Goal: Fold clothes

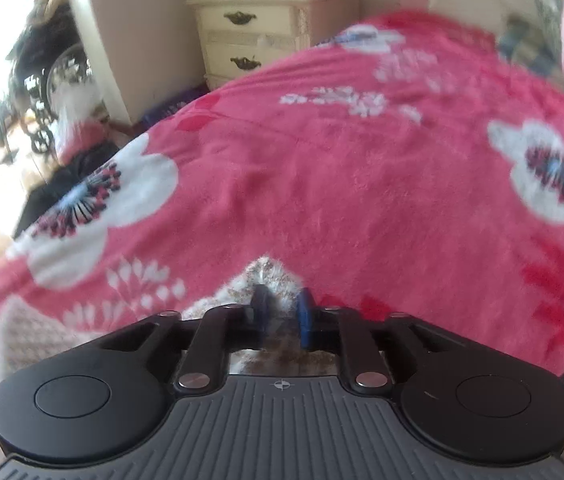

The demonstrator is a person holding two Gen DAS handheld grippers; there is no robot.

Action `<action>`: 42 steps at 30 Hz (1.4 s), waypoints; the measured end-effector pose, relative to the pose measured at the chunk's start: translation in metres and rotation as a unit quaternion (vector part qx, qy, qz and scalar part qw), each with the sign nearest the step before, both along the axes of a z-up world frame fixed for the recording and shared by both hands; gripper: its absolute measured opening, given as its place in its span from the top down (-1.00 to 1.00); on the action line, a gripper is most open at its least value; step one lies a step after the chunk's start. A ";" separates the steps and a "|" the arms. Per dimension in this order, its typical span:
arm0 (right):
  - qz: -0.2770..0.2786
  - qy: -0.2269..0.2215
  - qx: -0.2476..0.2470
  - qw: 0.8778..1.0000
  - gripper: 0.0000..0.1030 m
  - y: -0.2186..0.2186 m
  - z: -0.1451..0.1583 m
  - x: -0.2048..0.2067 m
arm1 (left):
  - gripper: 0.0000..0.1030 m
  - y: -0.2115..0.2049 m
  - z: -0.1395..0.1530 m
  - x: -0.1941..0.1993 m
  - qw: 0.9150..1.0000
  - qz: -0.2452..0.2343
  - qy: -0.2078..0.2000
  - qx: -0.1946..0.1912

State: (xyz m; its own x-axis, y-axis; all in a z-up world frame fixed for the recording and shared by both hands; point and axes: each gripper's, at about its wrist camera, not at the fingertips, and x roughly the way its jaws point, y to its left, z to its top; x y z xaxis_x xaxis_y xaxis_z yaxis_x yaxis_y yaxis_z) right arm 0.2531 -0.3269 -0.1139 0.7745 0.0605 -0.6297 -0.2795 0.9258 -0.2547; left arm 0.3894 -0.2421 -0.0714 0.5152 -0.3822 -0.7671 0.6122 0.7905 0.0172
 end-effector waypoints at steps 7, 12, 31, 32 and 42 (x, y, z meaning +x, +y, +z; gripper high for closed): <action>-0.026 -0.077 0.059 0.995 0.87 -0.018 0.009 -0.047 | 0.89 0.111 -0.004 0.026 0.949 0.142 0.096 -0.265; -0.041 -0.043 0.039 0.997 0.94 -0.022 -0.021 -0.048 | 0.89 0.128 -0.025 0.032 0.928 0.173 0.123 -0.307; -0.047 -0.077 0.066 0.994 0.82 -0.016 -0.016 -0.016 | 0.88 0.104 -0.036 0.045 0.926 0.174 0.120 -0.312; -0.064 -0.068 0.085 0.992 0.82 -0.025 -0.019 -0.014 | 0.88 0.100 -0.041 0.048 0.923 0.183 0.127 -0.313; -0.106 -0.018 0.120 0.987 0.81 -0.038 -0.030 -0.008 | 0.34 0.123 -0.026 0.062 0.881 0.246 0.184 -0.361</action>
State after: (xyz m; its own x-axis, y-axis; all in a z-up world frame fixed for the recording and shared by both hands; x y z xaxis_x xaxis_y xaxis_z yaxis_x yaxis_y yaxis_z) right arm 0.2449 -0.3648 -0.1435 0.8071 0.0383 -0.5891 -0.0677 0.9973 -0.0278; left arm 0.4509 -0.1192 -0.0971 0.5225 -0.6379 -0.5657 0.0518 0.6860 -0.7258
